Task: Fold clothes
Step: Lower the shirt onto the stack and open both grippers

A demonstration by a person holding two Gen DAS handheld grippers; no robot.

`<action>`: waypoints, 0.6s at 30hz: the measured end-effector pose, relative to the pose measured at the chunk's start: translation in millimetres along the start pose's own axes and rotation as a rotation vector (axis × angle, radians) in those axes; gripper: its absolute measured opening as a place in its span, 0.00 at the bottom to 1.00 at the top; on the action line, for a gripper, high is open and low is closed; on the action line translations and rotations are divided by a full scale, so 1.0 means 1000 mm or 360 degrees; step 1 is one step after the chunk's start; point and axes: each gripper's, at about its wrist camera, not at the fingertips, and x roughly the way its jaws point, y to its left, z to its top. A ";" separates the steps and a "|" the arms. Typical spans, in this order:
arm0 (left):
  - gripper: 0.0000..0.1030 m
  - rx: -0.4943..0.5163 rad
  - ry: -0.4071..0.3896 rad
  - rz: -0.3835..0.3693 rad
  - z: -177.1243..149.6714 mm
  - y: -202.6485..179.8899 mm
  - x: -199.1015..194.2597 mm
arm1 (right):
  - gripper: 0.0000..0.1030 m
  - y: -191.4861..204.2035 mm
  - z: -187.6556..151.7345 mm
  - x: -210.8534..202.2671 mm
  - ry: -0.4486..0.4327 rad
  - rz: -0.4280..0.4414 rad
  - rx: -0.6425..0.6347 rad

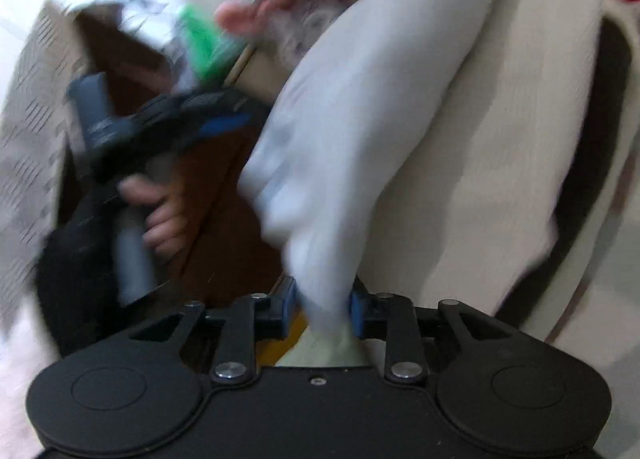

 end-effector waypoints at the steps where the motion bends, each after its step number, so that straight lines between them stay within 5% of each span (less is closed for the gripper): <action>1: 0.30 0.0013 0.0011 -0.0013 -0.004 -0.002 0.002 | 0.33 0.006 -0.004 -0.010 -0.0032 0.0034 -0.0039; 5: 0.33 0.0065 0.0054 -0.0064 -0.021 -0.010 0.009 | 0.55 0.009 0.016 -0.062 -0.0384 -0.0054 -0.0116; 10: 0.35 0.0055 0.0100 -0.0110 -0.038 -0.012 0.018 | 0.64 -0.022 0.082 -0.093 -0.0651 -0.0198 0.0040; 18: 0.35 0.0048 0.0025 -0.0173 -0.047 -0.002 0.012 | 0.65 -0.029 0.120 -0.073 -0.0384 -0.0262 -0.0028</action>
